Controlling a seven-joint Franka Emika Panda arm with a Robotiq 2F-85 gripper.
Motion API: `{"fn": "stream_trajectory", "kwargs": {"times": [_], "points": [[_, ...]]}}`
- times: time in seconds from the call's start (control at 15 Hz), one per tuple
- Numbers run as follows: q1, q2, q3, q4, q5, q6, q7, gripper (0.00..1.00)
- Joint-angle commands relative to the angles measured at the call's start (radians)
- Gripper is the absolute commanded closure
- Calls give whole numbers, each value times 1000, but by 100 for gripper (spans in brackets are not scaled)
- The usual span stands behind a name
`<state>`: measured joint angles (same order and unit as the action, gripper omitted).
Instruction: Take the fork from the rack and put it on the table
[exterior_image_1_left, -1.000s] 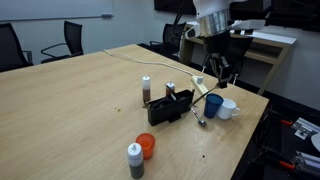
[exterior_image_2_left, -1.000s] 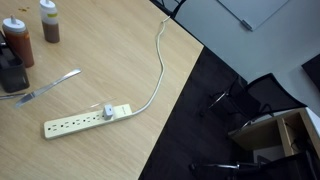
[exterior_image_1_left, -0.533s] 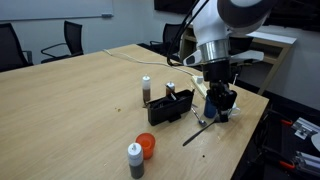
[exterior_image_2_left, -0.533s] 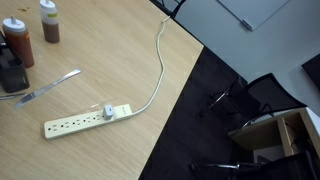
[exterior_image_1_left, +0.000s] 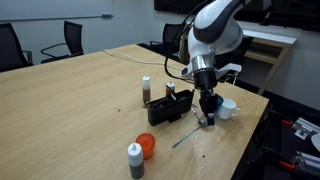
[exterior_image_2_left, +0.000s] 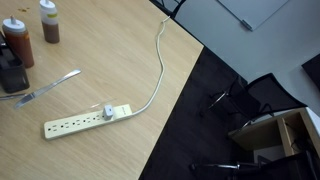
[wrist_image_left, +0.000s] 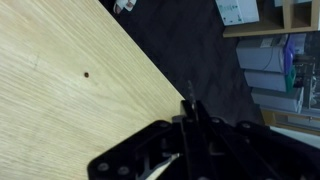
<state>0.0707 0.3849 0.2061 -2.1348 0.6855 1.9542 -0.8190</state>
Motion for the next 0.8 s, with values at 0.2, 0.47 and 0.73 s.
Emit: {"fn": "stream_trajectory", "kwargs": {"times": [0.2,0.47,0.73], "points": [[2,65,-30,16,-21,46,64,98],[-8,89,-15,13,-11,76,98,98],[-7,111,-13,19,-2,98,161,98]]}}
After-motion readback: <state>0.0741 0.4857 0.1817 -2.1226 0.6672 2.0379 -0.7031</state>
